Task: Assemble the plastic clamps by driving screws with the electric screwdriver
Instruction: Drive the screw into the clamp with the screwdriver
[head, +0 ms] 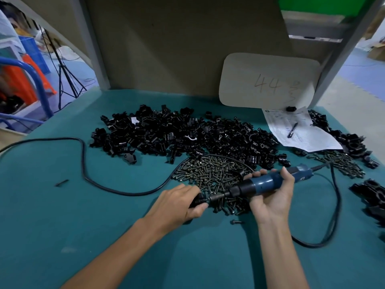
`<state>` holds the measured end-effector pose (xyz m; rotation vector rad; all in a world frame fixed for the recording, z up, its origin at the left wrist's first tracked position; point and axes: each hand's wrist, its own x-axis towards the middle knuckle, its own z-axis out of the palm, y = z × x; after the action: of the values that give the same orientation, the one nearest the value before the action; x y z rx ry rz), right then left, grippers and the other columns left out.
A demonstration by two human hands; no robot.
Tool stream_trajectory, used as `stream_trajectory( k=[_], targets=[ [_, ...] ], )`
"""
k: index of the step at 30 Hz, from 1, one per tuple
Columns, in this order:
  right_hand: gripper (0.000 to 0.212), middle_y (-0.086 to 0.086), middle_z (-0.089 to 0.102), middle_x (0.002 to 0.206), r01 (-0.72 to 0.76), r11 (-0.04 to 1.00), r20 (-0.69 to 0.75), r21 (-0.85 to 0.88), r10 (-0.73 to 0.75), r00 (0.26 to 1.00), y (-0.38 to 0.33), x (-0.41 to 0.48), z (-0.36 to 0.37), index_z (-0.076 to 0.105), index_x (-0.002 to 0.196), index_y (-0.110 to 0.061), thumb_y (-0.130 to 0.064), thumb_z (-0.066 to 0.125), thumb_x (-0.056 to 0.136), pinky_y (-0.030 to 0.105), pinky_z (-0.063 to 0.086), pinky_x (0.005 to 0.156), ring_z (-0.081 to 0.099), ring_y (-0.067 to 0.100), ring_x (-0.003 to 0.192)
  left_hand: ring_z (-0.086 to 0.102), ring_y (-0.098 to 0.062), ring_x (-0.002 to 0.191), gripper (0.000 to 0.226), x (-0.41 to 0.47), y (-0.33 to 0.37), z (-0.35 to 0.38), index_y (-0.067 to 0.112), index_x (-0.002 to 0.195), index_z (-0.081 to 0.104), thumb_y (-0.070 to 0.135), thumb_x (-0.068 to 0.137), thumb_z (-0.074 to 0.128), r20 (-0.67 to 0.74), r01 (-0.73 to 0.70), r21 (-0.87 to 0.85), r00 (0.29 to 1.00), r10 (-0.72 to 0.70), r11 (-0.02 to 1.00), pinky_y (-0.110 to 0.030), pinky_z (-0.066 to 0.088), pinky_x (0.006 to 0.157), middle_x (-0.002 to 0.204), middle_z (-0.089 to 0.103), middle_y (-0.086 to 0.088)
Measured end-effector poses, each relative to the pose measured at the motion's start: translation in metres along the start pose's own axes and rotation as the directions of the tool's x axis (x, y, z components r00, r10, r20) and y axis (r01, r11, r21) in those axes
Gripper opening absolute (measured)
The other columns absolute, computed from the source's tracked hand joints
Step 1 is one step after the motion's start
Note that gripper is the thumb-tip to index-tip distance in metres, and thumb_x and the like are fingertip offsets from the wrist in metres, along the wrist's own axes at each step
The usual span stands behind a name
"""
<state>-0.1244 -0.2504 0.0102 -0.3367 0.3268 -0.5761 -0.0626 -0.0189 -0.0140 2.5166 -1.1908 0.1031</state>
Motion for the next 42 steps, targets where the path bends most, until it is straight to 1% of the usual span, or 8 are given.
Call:
stream_trajectory(
  k=[7, 9, 12, 15, 22, 27, 33, 42],
  targets=[
    [0.015, 0.001, 0.058, 0.084, 0.021, 0.999, 0.129, -0.025, -0.017, 0.991, -0.003, 0.002, -0.003, 0.059, 0.09, -0.021, -0.034, 0.065, 0.087, 0.041, 0.055, 0.083, 0.058, 0.017, 0.072, 0.038, -0.011, 0.061, 0.037, 0.002, 0.0, 0.002, 0.027, 0.083, 0.032, 0.061, 0.094, 0.027, 0.027, -0.038, 0.031, 0.999, 0.038, 0.999, -0.026, 0.019, 0.049, 0.07, 0.046, 0.011],
    [0.02, 0.0, 0.058, 0.084, 0.015, 0.999, 0.119, -0.04, -0.01, 0.993, -0.002, 0.002, -0.004, 0.057, 0.094, -0.021, -0.035, 0.068, 0.088, 0.039, 0.054, 0.084, 0.058, 0.016, 0.074, 0.037, -0.01, 0.06, 0.037, 0.003, -0.001, 0.002, 0.027, 0.083, 0.031, 0.062, 0.094, 0.026, 0.029, -0.032, 0.036, 0.999, 0.031, 0.999, -0.025, 0.017, 0.049, 0.069, 0.045, 0.011],
    [0.029, 0.0, 0.058, 0.083, 0.01, 0.998, 0.053, -0.063, -0.007, 0.999, 0.002, 0.004, -0.005, 0.05, 0.104, -0.02, -0.036, 0.071, 0.09, 0.038, 0.054, 0.086, 0.058, 0.015, 0.074, 0.036, -0.01, 0.062, 0.037, 0.002, -0.001, 0.003, 0.028, 0.083, 0.03, 0.063, 0.093, 0.026, 0.02, 0.003, 0.028, 1.0, -0.004, 1.0, -0.026, 0.018, 0.05, 0.071, 0.042, 0.012],
    [0.023, -0.002, 0.058, 0.083, 0.008, 0.998, 0.037, -0.066, -0.006, 0.999, 0.002, 0.003, -0.007, 0.052, 0.098, -0.021, -0.034, 0.069, 0.091, 0.037, 0.054, 0.091, 0.06, 0.014, 0.073, 0.036, -0.004, 0.063, 0.038, 0.0, 0.0, 0.003, 0.029, 0.083, 0.029, 0.066, 0.092, 0.027, 0.012, 0.039, 0.003, 0.999, -0.039, 0.999, -0.024, 0.018, 0.051, 0.07, 0.038, 0.015],
    [0.031, -0.001, 0.059, 0.085, 0.02, 0.997, 0.018, -0.074, -0.019, 1.0, 0.004, 0.002, -0.007, 0.049, 0.107, -0.021, -0.037, 0.071, 0.091, 0.034, 0.052, 0.096, 0.062, 0.013, 0.074, 0.036, -0.013, 0.071, 0.05, -0.001, 0.001, -0.001, 0.025, 0.086, 0.035, 0.073, 0.093, 0.025, -0.033, 0.01, 0.08, 0.999, -0.007, 0.997, -0.03, 0.022, 0.058, 0.077, 0.042, 0.013],
    [0.033, -0.001, 0.059, 0.083, 0.02, 0.995, 0.018, -0.096, -0.019, 1.0, 0.005, 0.001, -0.009, 0.049, 0.109, -0.021, -0.037, 0.072, 0.092, 0.034, 0.058, 0.085, 0.063, 0.013, 0.073, 0.037, -0.012, 0.073, 0.05, 0.0, 0.001, 0.0, 0.026, 0.087, 0.033, 0.074, 0.094, 0.023, -0.014, 0.018, 0.094, 1.0, -0.017, 0.995, -0.029, 0.023, 0.059, 0.079, 0.041, 0.013],
    [0.034, -0.001, 0.06, 0.083, 0.044, 0.991, 0.019, -0.127, -0.042, 0.999, 0.005, 0.0, -0.012, 0.05, 0.109, -0.02, -0.038, 0.072, 0.091, 0.036, 0.056, 0.09, 0.064, 0.013, 0.074, 0.036, -0.011, 0.073, 0.05, 0.0, 0.001, 0.0, 0.027, 0.085, 0.031, 0.075, 0.093, 0.022, 0.003, 0.021, 0.089, 1.0, -0.021, 0.996, -0.03, 0.023, 0.058, 0.075, 0.036, 0.015],
    [0.037, 0.0, 0.061, 0.084, 0.026, 0.991, 0.004, -0.132, -0.025, 1.0, 0.004, -0.003, -0.011, 0.051, 0.109, -0.019, -0.042, 0.073, 0.089, 0.038, 0.056, 0.093, 0.066, 0.014, 0.075, 0.035, -0.011, 0.074, 0.049, 0.0, 0.003, -0.002, 0.026, 0.087, 0.034, 0.074, 0.093, 0.023, 0.005, 0.03, 0.101, 1.0, -0.03, 0.994, -0.029, 0.023, 0.059, 0.079, 0.039, 0.015]
  ],
)
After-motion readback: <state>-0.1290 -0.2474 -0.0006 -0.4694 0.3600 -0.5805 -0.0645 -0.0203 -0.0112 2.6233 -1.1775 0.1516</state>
